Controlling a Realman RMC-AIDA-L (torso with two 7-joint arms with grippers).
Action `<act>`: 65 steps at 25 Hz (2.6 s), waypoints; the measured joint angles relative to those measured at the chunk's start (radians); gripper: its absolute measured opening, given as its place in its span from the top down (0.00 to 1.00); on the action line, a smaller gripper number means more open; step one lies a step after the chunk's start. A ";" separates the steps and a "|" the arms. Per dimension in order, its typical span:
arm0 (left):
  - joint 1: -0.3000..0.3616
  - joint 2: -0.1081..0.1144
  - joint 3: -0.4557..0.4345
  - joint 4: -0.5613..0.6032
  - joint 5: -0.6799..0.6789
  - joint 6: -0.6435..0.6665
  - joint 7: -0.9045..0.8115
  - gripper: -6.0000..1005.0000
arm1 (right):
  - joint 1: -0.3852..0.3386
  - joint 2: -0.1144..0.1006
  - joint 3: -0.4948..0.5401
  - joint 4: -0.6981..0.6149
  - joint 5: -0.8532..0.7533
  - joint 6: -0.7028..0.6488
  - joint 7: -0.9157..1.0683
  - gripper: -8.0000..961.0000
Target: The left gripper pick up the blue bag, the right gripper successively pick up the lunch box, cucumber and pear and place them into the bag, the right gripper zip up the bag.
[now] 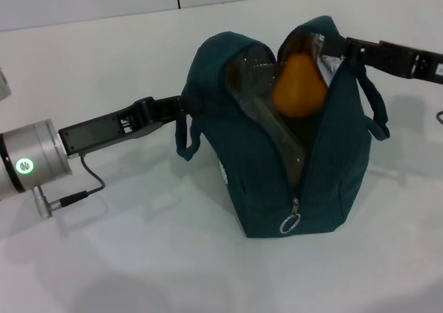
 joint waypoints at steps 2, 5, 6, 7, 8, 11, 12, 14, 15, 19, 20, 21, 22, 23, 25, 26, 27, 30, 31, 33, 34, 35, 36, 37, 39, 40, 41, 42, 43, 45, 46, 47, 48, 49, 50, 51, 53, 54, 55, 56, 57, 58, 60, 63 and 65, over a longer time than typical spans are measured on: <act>0.009 0.001 -0.003 0.004 -0.001 0.002 0.000 0.93 | -0.010 -0.004 0.008 -0.005 0.005 -0.010 -0.001 0.66; 0.020 0.004 -0.010 0.010 -0.004 0.003 -0.002 0.93 | -0.029 -0.007 0.042 -0.014 0.010 -0.021 -0.009 0.57; 0.022 0.005 -0.011 0.010 -0.006 0.003 -0.003 0.93 | -0.035 -0.008 0.058 -0.015 0.010 -0.029 -0.013 0.54; 0.025 0.006 -0.011 0.011 -0.010 0.003 -0.003 0.93 | -0.040 -0.010 0.071 -0.015 0.010 -0.035 -0.018 0.51; 0.030 0.007 -0.011 0.015 -0.014 0.003 -0.004 0.93 | -0.047 -0.013 0.085 -0.015 0.010 -0.047 -0.024 0.49; 0.043 0.009 -0.012 0.024 -0.025 0.002 -0.005 0.93 | -0.065 -0.023 0.120 -0.015 0.010 -0.087 -0.035 0.40; 0.044 0.009 -0.012 0.026 -0.027 0.002 -0.005 0.93 | -0.069 -0.025 0.128 -0.015 0.010 -0.100 -0.036 0.36; 0.046 0.009 -0.013 0.026 -0.029 0.001 -0.005 0.92 | -0.074 -0.029 0.137 -0.015 0.011 -0.149 -0.046 0.29; 0.046 0.009 -0.013 0.026 -0.029 0.001 -0.005 0.92 | -0.075 -0.030 0.138 -0.015 0.011 -0.172 -0.050 0.26; 0.046 0.010 -0.014 0.026 -0.029 0.000 -0.001 0.93 | -0.063 -0.039 0.115 -0.016 -0.017 -0.323 -0.081 0.27; 0.046 0.010 -0.014 0.026 -0.029 0.000 -0.001 0.93 | -0.051 -0.049 0.087 -0.022 -0.075 -0.375 -0.115 0.27; 0.046 0.010 -0.015 0.026 -0.029 -0.001 0.000 0.93 | -0.051 -0.049 0.087 -0.022 -0.075 -0.375 -0.115 0.27; 0.046 0.010 -0.015 0.026 -0.029 -0.001 0.000 0.93 | -0.043 -0.053 0.076 -0.024 -0.122 -0.385 -0.138 0.27; 0.046 0.010 -0.015 0.026 -0.029 -0.003 0.001 0.93 | -0.039 -0.054 0.068 -0.025 -0.164 -0.386 -0.156 0.27; 0.046 0.010 -0.015 0.026 -0.029 -0.008 0.001 0.93 | -0.033 -0.052 0.062 -0.023 -0.251 -0.370 -0.185 0.28; 0.046 0.010 -0.015 0.026 -0.029 -0.009 0.002 0.93 | -0.031 -0.048 0.062 -0.022 -0.292 -0.360 -0.196 0.28; 0.046 0.010 -0.015 0.026 -0.029 -0.010 0.002 0.93 | -0.030 -0.044 0.061 -0.022 -0.331 -0.352 -0.200 0.28; 0.044 0.010 -0.021 0.026 -0.029 -0.011 0.002 0.93 | -0.029 -0.038 0.061 -0.024 -0.393 -0.335 -0.205 0.28; 0.043 0.010 -0.024 0.026 -0.029 -0.011 0.002 0.93 | -0.028 -0.036 0.061 -0.025 -0.415 -0.327 -0.205 0.28; 0.041 0.010 -0.026 0.026 -0.029 -0.012 0.002 0.93 | -0.027 -0.024 0.060 -0.027 -0.493 -0.269 -0.207 0.28; 0.039 0.009 -0.028 0.026 -0.029 -0.012 0.002 0.93 | -0.025 -0.020 0.059 -0.027 -0.509 -0.250 -0.207 0.28; 0.038 0.009 -0.030 0.026 -0.029 -0.012 0.002 0.93 | -0.023 -0.013 0.056 -0.027 -0.522 -0.232 -0.207 0.28; 0.037 0.009 -0.033 0.026 -0.029 -0.013 0.002 0.93 | -0.020 -0.008 0.053 -0.027 -0.534 -0.214 -0.208 0.28; 0.037 0.009 -0.035 0.026 -0.029 -0.013 0.002 0.93 | -0.015 0.000 0.044 -0.025 -0.541 -0.196 -0.209 0.28; 0.036 0.008 -0.036 0.026 -0.029 -0.015 0.002 0.93 | -0.002 0.012 0.021 -0.021 -0.547 -0.158 -0.214 0.28; 0.036 0.008 -0.036 0.026 -0.029 -0.017 0.002 0.93 | 0.003 0.019 0.008 -0.020 -0.548 -0.138 -0.215 0.28; 0.036 0.008 -0.036 0.026 -0.029 -0.020 0.002 0.93 | 0.009 0.025 -0.005 -0.019 -0.549 -0.120 -0.216 0.28; 0.035 0.008 -0.036 0.026 -0.029 -0.023 0.002 0.93 | 0.016 0.030 -0.016 -0.018 -0.549 -0.106 -0.216 0.28; 0.036 0.008 -0.036 0.026 -0.029 -0.025 0.002 0.92 | 0.022 0.036 -0.027 -0.017 -0.550 -0.088 -0.217 0.28; 0.036 0.008 -0.037 0.026 -0.029 -0.027 0.002 0.92 | 0.033 0.047 -0.040 -0.015 -0.550 -0.065 -0.217 0.28; 0.037 0.008 -0.037 0.026 -0.029 -0.027 0.002 0.92 | 0.038 0.053 -0.043 -0.014 -0.550 -0.055 -0.217 0.28; 0.038 0.007 -0.038 0.026 -0.029 -0.027 0.002 0.93 | 0.042 0.057 -0.045 -0.014 -0.551 -0.046 -0.218 0.28; 0.040 0.006 -0.038 0.026 -0.029 -0.027 0.002 0.93 | 0.047 0.062 -0.049 -0.014 -0.551 -0.037 -0.218 0.28; 0.040 0.006 -0.038 0.026 -0.029 -0.027 0.002 0.93 | 0.050 0.066 -0.053 -0.013 -0.551 -0.028 -0.218 0.28; 0.042 0.006 -0.038 0.026 -0.029 -0.027 0.002 0.93 | 0.055 0.070 -0.058 -0.013 -0.551 -0.017 -0.218 0.28; 0.043 0.005 -0.038 0.026 -0.029 -0.027 0.002 0.93 | 0.058 0.074 -0.064 -0.013 -0.551 -0.002 -0.218 0.28; 0.044 0.004 -0.038 0.024 -0.029 -0.027 0.002 0.93 | 0.062 0.079 -0.070 -0.010 -0.552 0.014 -0.218 0.28; 0.044 0.004 -0.038 0.023 -0.029 -0.027 0.002 0.93 | 0.063 0.080 -0.073 -0.008 -0.552 0.016 -0.217 0.28; 0.045 0.004 -0.038 0.023 -0.029 -0.027 0.002 0.93 | 0.065 0.083 -0.078 -0.006 -0.552 0.017 -0.214 0.28; 0.045 0.004 -0.038 0.022 -0.029 -0.027 0.002 0.93 | 0.068 0.084 -0.084 -0.005 -0.552 0.014 -0.212 0.28; 0.046 0.004 -0.038 0.022 -0.029 -0.027 0.002 0.93 | 0.070 0.084 -0.091 -0.004 -0.552 0.008 -0.209 0.28; 0.047 0.004 -0.038 0.022 -0.029 -0.027 0.002 0.93 | 0.072 0.085 -0.095 -0.004 -0.552 -0.003 -0.207 0.28; 0.049 0.003 -0.038 0.021 -0.029 -0.027 0.002 0.93 | 0.075 0.082 -0.099 -0.004 -0.552 -0.036 -0.198 0.28; 0.049 0.003 -0.038 0.023 -0.029 -0.027 0.002 0.93 | 0.075 0.075 -0.099 -0.004 -0.555 -0.078 -0.173 0.28; 0.049 0.003 -0.038 0.024 -0.029 -0.026 0.002 0.93 | 0.072 0.074 -0.100 -0.004 -0.570 -0.090 -0.157 0.28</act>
